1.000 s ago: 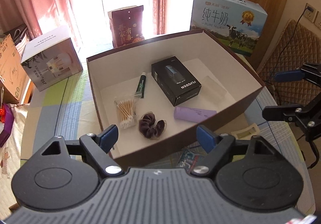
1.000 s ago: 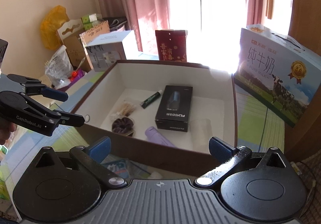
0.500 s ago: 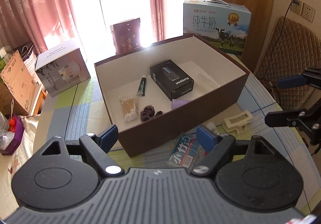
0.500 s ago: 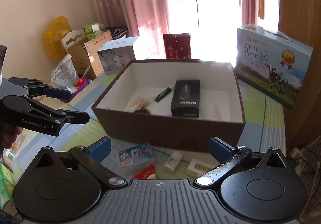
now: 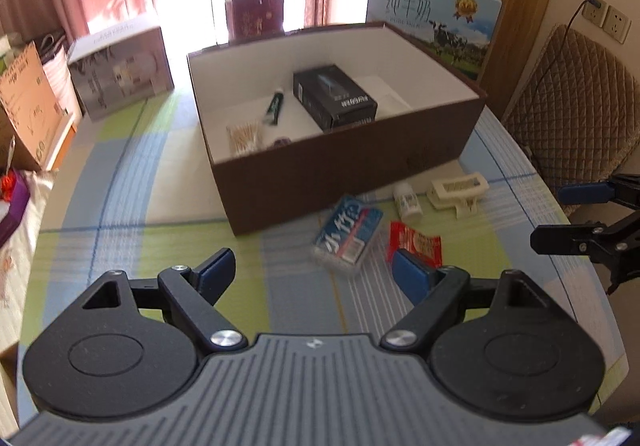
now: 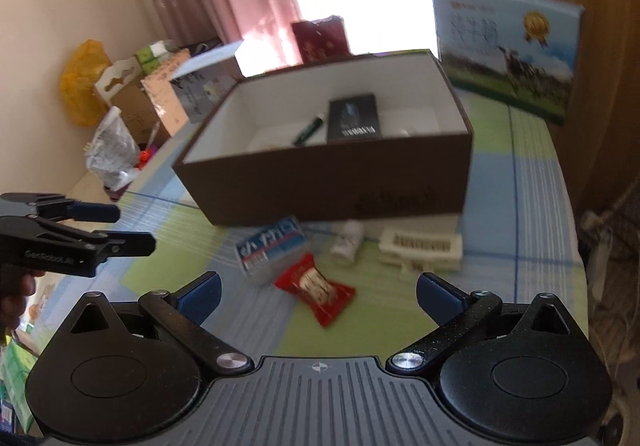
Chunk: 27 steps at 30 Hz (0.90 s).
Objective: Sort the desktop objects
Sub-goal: 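Withdraw both open tools from the box back toward the remaining items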
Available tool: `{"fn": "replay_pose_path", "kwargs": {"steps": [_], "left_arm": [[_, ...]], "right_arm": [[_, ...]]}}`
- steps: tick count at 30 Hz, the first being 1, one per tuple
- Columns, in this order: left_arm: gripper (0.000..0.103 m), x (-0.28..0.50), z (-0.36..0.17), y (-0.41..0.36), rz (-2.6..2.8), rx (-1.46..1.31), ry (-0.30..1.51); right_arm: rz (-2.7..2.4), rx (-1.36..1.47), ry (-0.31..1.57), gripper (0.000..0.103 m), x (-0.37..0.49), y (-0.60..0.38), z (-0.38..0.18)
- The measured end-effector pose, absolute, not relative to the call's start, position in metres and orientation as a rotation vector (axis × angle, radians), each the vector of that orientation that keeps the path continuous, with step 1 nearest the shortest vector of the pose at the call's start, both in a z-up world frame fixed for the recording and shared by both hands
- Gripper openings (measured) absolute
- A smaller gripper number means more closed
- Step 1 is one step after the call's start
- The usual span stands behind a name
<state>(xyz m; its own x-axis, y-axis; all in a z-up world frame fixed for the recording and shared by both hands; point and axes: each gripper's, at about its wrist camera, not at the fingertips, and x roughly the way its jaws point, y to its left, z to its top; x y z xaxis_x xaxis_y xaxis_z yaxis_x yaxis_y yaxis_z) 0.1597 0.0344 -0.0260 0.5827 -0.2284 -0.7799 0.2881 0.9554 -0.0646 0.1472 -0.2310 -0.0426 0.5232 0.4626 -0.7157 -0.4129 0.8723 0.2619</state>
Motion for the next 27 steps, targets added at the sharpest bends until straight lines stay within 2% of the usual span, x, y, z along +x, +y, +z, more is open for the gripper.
{"fn": "replay_pose_path", "kwargs": {"steps": [27], "left_arm": [[0.082,0.162,-0.075,0.014,-0.35,0.106,1.013]], "right_arm": [[0.378,0.126,0.993,0.101,0.149,-0.248,-0.086]]}}
